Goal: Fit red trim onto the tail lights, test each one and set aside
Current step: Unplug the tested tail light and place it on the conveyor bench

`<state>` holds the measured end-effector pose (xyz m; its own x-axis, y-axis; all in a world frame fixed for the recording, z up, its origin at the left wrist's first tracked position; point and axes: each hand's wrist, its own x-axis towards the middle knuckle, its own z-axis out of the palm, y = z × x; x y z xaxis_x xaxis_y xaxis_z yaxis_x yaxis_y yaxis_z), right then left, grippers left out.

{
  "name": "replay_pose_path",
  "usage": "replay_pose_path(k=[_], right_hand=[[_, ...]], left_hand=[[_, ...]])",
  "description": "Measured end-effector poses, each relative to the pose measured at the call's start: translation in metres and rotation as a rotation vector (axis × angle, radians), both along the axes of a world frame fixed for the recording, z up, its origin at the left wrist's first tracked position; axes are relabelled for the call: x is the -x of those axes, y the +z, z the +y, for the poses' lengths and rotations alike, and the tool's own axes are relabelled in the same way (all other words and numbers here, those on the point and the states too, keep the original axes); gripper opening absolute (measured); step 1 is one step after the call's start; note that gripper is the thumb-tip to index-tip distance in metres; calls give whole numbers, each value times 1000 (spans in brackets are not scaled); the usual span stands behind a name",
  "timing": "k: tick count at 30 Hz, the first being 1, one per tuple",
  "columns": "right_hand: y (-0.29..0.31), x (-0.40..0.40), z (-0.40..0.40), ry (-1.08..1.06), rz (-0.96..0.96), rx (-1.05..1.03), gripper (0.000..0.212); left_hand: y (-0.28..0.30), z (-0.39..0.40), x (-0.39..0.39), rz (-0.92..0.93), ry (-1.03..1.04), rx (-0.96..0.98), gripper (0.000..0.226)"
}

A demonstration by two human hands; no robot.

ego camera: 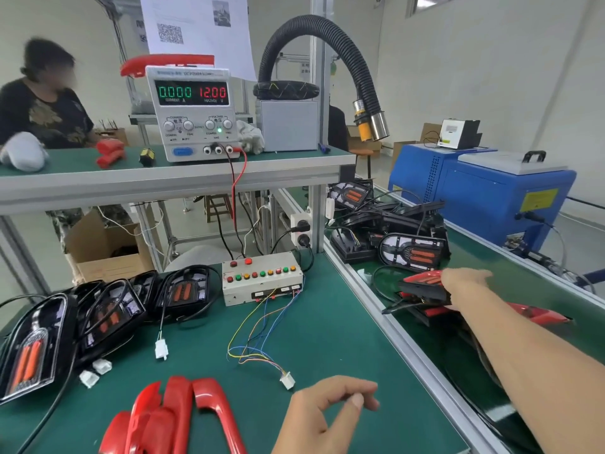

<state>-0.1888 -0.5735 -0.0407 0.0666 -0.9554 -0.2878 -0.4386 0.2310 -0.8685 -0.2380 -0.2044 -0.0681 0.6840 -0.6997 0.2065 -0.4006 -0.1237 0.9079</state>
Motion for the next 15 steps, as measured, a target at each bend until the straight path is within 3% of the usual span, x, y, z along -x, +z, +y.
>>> replay_pose_path(k=[5, 9, 11, 15], right_hand=[[15, 8, 10, 286, 562, 247, 36], [11, 7, 15, 346, 804, 368, 40], [10, 7, 15, 307, 859, 388, 42], [9, 11, 13, 296, 924, 431, 44]], left_hand=[[-6, 10, 2, 30, 19, 70, 40], [-10, 17, 6, 24, 78, 56, 36], [-12, 21, 8, 29, 104, 42, 41], [-10, 27, 12, 103, 102, 94, 29]])
